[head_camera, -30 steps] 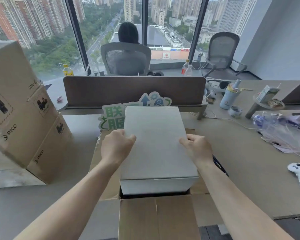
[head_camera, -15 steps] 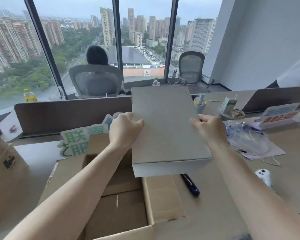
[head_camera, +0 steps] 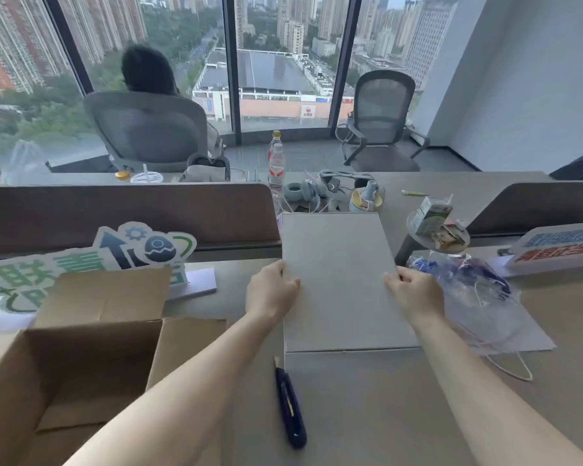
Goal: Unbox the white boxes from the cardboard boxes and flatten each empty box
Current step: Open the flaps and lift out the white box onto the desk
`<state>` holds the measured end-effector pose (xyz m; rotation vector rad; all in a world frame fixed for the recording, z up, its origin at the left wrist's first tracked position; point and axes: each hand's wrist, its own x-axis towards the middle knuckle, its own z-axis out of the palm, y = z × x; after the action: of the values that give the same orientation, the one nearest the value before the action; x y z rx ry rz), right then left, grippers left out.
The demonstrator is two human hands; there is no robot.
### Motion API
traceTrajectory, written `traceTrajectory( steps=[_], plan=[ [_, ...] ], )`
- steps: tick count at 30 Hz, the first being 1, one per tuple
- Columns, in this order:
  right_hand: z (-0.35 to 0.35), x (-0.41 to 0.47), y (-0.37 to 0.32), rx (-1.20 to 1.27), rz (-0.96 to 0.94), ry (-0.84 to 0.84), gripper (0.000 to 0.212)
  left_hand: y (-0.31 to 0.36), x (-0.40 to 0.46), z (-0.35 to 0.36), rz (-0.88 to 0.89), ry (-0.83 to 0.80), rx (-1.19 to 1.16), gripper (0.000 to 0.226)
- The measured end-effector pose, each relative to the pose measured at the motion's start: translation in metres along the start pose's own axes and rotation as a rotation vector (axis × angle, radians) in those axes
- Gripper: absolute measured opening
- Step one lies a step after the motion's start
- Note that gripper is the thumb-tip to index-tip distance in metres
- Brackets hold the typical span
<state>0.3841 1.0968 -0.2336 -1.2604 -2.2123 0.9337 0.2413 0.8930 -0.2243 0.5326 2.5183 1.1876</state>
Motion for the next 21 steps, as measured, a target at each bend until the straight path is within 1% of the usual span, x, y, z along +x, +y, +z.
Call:
traceTrajectory(
  steps=[4, 9, 14, 17, 21],
  plan=[
    [0.010, 0.035, 0.046, -0.040, 0.087, -0.029, 0.033, -0.001, 0.025, 0.051, -0.038, -0.084, 0.021, 0.026],
    [0.028, 0.057, 0.077, -0.070, 0.152, -0.067, 0.033, -0.014, 0.045, 0.088, -0.065, -0.139, 0.008, 0.027],
    [0.046, 0.067, 0.095, -0.095, 0.167, -0.104, 0.030, -0.031, 0.056, 0.107, -0.106, -0.154, 0.003, 0.025],
    [0.052, 0.068, 0.104, -0.058, 0.155, -0.117, 0.028, -0.034, 0.059, 0.113, -0.090, -0.156, 0.035, 0.026],
    [0.053, 0.073, 0.106, -0.088, 0.146, -0.137, 0.030, -0.033, 0.061, 0.117, -0.077, -0.154, 0.061, 0.029]
  ],
)
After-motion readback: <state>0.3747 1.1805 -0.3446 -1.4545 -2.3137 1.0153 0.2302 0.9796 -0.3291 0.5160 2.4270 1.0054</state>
